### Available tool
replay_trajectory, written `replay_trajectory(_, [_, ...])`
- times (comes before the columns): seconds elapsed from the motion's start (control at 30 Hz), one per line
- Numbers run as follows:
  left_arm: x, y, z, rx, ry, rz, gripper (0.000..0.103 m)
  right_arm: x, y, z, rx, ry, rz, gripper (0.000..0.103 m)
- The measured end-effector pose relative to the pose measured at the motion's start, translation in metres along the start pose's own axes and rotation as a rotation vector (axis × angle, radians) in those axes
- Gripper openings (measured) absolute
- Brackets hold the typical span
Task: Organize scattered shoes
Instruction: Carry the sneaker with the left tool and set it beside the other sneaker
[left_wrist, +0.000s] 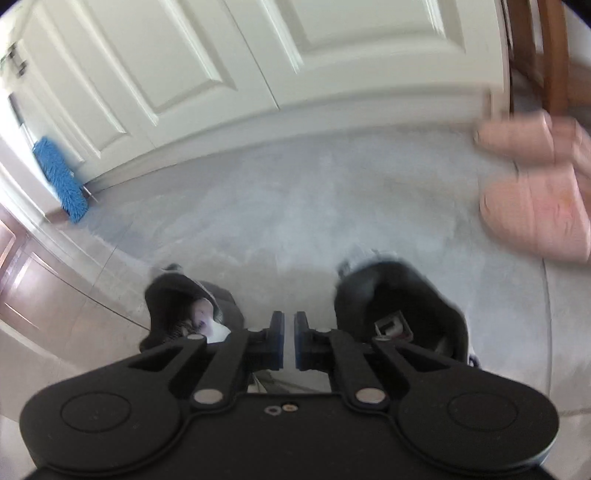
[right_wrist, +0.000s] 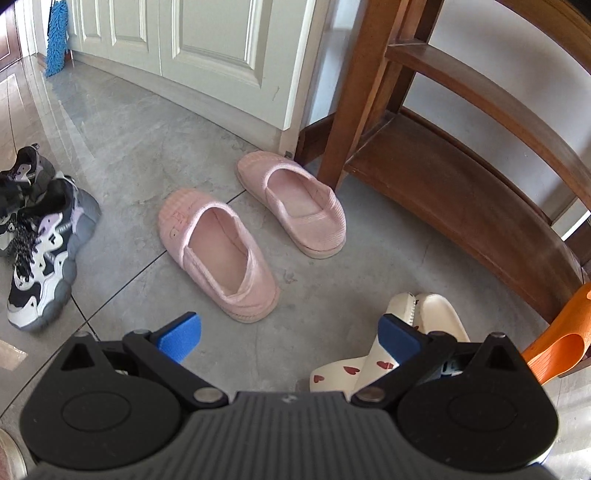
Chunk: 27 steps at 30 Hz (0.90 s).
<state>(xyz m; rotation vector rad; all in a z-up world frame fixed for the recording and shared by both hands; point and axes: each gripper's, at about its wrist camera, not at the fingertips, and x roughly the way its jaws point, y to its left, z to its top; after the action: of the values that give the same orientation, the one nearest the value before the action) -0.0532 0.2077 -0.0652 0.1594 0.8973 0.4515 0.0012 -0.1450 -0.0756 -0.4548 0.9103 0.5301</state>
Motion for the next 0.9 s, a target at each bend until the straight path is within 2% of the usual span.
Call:
replay_trajectory(0.1, [-0.035, -0.014, -0.007, -0.054, -0.039, -0.157, 0.009, 0.001, 0.003, 0.001, -0.019, -0.007, -0.005, 0.103])
replay_trajectory(0.2, [-0.050, -0.046, -0.025, -0.076, 0.004, -0.311, 0.015, 0.005, 0.007, 0.002, -0.026, -0.002, 0.005, 0.103])
replay_trajectory(0.27, [-0.054, -0.062, -0.040, -0.116, 0.053, -0.442, 0.020, 0.005, 0.011, 0.001, -0.040, -0.003, 0.012, 0.103])
replay_trajectory(0.33, [-0.049, -0.076, -0.060, -0.166, 0.140, -0.563, 0.021, 0.003, 0.013, 0.000, -0.055, -0.008, 0.014, 0.103])
replay_trajectory(0.4, [-0.038, -0.087, -0.075, -0.177, 0.218, -0.596, 0.022, 0.001, 0.013, -0.001, -0.066, -0.015, 0.012, 0.103])
replay_trajectory(0.47, [-0.028, -0.092, -0.089, -0.180, 0.275, -0.571, 0.023, 0.001, 0.010, -0.002, -0.054, -0.012, 0.012, 0.103])
replay_trajectory(0.5, [-0.023, -0.088, -0.094, -0.183, 0.283, -0.528, 0.023, 0.001, 0.010, -0.001, -0.048, -0.011, 0.012, 0.103])
replay_trajectory(0.53, [-0.018, -0.084, -0.100, -0.187, 0.290, -0.476, 0.015, 0.001, 0.009, -0.001, -0.042, -0.010, 0.012, 0.103])
replay_trajectory(0.6, [-0.011, -0.066, -0.104, -0.237, 0.291, -0.453, 0.017, 0.002, 0.006, 0.000, -0.029, -0.008, 0.012, 0.103])
replay_trajectory(0.67, [-0.009, -0.060, -0.103, -0.229, 0.283, -0.378, 0.017, 0.003, 0.007, 0.000, -0.032, -0.008, 0.012, 0.103])
replay_trajectory(0.73, [-0.005, -0.045, -0.100, -0.226, 0.247, -0.265, 0.019, 0.004, 0.009, 0.000, -0.037, -0.005, 0.014, 0.103])
replay_trajectory(0.77, [0.000, -0.036, -0.098, -0.248, 0.244, -0.256, 0.016, 0.005, 0.011, 0.000, -0.039, -0.002, 0.016, 0.103])
replay_trajectory(0.83, [0.010, -0.019, -0.095, -0.297, 0.250, -0.260, 0.018, 0.007, 0.013, 0.000, -0.049, -0.001, 0.016, 0.103])
replay_trajectory(0.9, [0.009, -0.015, -0.092, -0.285, 0.244, -0.254, 0.018, 0.008, 0.014, -0.001, -0.060, 0.002, 0.013, 0.103])
